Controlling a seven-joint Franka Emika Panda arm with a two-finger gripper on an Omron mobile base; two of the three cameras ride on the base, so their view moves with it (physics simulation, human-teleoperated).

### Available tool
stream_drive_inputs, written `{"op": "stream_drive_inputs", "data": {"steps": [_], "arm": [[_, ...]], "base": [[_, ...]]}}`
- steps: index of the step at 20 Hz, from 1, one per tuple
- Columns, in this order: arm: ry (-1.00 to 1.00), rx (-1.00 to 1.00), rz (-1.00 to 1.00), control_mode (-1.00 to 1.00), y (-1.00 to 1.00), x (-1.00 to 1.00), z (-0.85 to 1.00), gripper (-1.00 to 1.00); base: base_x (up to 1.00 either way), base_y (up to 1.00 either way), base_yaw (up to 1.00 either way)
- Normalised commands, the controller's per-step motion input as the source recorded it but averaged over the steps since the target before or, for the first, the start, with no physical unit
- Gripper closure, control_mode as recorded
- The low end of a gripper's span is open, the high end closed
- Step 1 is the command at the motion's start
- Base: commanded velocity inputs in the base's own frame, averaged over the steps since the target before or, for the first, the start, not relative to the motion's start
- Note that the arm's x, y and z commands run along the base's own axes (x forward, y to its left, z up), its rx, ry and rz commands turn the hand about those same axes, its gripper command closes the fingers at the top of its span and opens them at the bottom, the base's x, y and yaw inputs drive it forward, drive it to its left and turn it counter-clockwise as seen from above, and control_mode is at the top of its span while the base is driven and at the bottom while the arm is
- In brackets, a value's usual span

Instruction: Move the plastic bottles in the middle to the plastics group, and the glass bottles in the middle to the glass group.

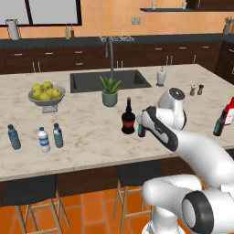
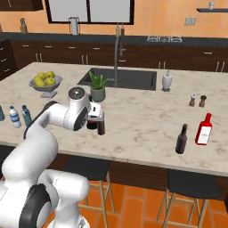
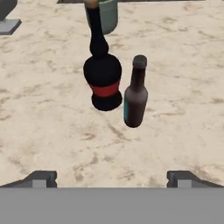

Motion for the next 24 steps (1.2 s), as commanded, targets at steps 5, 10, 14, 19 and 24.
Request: {"op": "stream_drive_inputs", "data": {"steps": [5,10,14,19,24], "arm": [[0.0,-0.01,0.0,-1.0,-0.6,0.17,0.0,-1.0],[0.07,0.0,0.01,-1.0,-0.19,0.41,0.0,-1.0],[0.06,0.0,0.07,-1.0,0.07,0.28,-0.01,-1.0],[0.01,0.0,0.12,-1.0,0.15,0.12,-0.18,-1.0],[0.03,-0.03,0.11,-1.0,0.1,0.21,-0.18,-1.0]], "base": [[0.0,0.0,0.0],[0.0,0.0,0.0],[0.0,0.0,0.0],[0.0,0.0,0.0],[0.0,0.0,0.0]]}}
